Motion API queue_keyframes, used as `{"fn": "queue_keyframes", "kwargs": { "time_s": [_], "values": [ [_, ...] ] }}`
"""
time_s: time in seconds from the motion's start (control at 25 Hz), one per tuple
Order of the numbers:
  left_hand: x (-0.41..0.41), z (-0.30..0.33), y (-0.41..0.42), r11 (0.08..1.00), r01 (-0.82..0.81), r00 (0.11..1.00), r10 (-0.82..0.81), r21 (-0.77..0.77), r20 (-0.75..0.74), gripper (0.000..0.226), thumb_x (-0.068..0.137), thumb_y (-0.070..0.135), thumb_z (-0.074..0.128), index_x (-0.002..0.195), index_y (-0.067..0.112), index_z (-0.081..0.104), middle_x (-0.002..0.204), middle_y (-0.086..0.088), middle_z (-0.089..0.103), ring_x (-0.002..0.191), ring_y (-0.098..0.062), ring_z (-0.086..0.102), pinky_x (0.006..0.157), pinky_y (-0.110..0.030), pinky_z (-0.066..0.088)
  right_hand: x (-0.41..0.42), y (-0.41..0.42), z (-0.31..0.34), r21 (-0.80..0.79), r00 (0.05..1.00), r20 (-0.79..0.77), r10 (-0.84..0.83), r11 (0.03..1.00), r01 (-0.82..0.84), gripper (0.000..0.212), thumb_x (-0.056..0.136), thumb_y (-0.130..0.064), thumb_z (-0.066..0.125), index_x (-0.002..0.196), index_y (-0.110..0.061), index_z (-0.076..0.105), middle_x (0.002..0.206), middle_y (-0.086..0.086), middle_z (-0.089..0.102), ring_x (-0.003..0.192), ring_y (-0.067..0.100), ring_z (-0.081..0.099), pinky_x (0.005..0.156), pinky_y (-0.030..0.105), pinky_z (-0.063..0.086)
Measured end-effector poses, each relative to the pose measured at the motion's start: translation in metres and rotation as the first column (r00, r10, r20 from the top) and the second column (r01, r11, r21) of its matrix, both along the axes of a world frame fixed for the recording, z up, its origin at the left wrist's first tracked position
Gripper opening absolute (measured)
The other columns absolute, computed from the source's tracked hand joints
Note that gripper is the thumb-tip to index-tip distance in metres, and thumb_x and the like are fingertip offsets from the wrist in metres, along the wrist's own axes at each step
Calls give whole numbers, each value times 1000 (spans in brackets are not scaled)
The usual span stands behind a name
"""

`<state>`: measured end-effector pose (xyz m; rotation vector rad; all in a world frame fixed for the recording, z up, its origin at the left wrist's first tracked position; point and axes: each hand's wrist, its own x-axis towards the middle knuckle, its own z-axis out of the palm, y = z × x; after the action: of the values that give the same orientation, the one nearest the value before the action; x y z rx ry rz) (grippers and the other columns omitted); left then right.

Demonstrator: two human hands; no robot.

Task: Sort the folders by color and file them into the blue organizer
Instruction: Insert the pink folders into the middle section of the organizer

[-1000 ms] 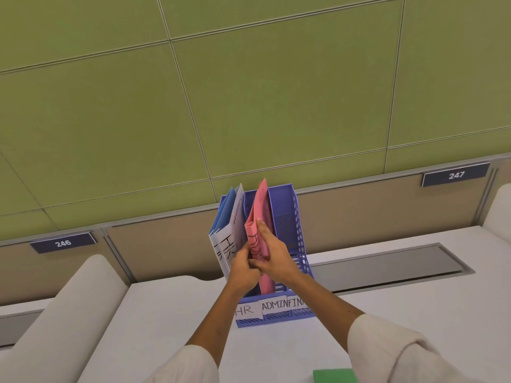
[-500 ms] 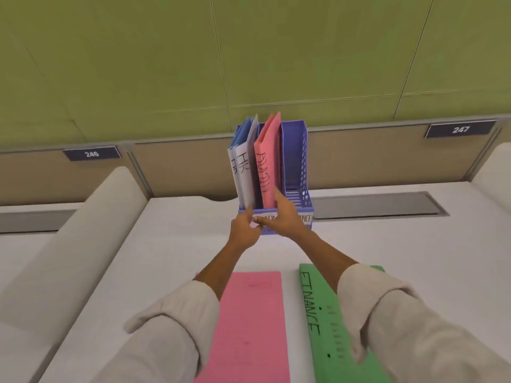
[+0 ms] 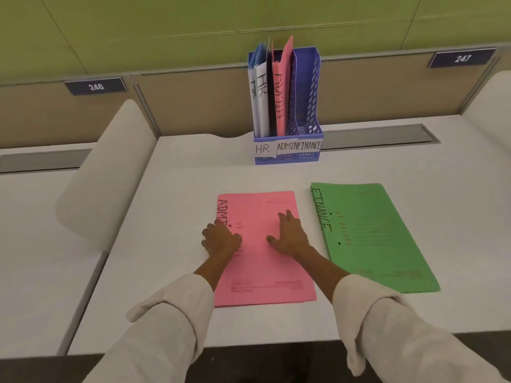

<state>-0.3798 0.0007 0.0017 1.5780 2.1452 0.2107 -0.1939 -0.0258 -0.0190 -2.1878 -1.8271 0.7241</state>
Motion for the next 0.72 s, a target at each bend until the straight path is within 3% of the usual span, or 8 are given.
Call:
{"fn": "queue_keyframes", "kwargs": {
  "time_s": [0.12, 0.2, 0.28, 0.36, 0.52, 0.6, 0.72],
  "values": [
    [-26, -12, -24, 998, -17, 996, 21, -59, 84, 57, 70, 28, 74, 116, 4, 50, 116, -12, 58, 111, -32, 55, 83, -42, 53, -23, -38, -2, -56, 988, 128, -81, 994, 89, 90, 65, -67, 71, 130, -14, 38, 132, 10, 40, 122, 32, 38, 98, 48, 43],
    [-40, -8, -27, 991, -44, 965, 75, -126, 252, 51, 69, 26, 77, 108, 1, 57, 106, -12, 64, 99, -31, 64, 74, -35, 54, -36, -53, -3, -87, 991, 101, -87, 992, 96, 97, 57, -76, 70, 128, -16, 41, 129, 9, 41, 122, 31, 36, 99, 48, 41],
    [-54, -5, -26, 953, -142, 801, 269, -267, 535, 48, 71, 22, 78, 109, -1, 60, 100, -14, 66, 89, -30, 66, 71, -34, 53, -44, -59, 0, -110, 994, 25, -108, 988, 110, 105, 54, -84, 66, 130, -16, 43, 132, 10, 42, 127, 32, 35, 103, 47, 40],
    [-61, 4, -33, 912, -97, 535, 385, -398, 752, 37, 82, 12, 69, 115, -1, 60, 101, -16, 65, 85, -27, 63, 71, -35, 53, -46, -59, 7, -122, 992, -37, -122, 986, 117, 111, 50, -92, 59, 130, -15, 48, 130, 10, 48, 125, 31, 41, 103, 43, 40],
    [-58, 21, -47, 927, 105, 161, 341, -360, 926, 32, 93, 15, 56, 124, 5, 58, 105, -11, 66, 87, -28, 62, 75, -44, 55, -50, -62, 34, -105, 980, -149, -130, 988, 115, 111, 55, -91, 59, 134, -13, 49, 135, 9, 56, 121, 28, 53, 100, 37, 41],
    [-48, 32, -49, 921, 206, 47, 328, -330, 944, 35, 93, 18, 57, 126, 6, 57, 115, -14, 67, 88, -30, 65, 78, -47, 57, -47, -61, 47, -108, 956, -244, -161, 985, 138, 115, 56, -89, 61, 142, -16, 43, 146, 8, 48, 130, 30, 48, 107, 39, 38],
    [-33, 51, -45, 920, 313, 66, 227, -237, 972, 41, 93, 16, 55, 133, 7, 53, 123, -18, 65, 93, -31, 68, 75, -46, 59, -39, -56, 69, -104, 928, -327, -177, 983, 151, 112, 56, -85, 67, 145, -21, 41, 150, 8, 44, 131, 31, 47, 107, 47, 42]
  ]
}}
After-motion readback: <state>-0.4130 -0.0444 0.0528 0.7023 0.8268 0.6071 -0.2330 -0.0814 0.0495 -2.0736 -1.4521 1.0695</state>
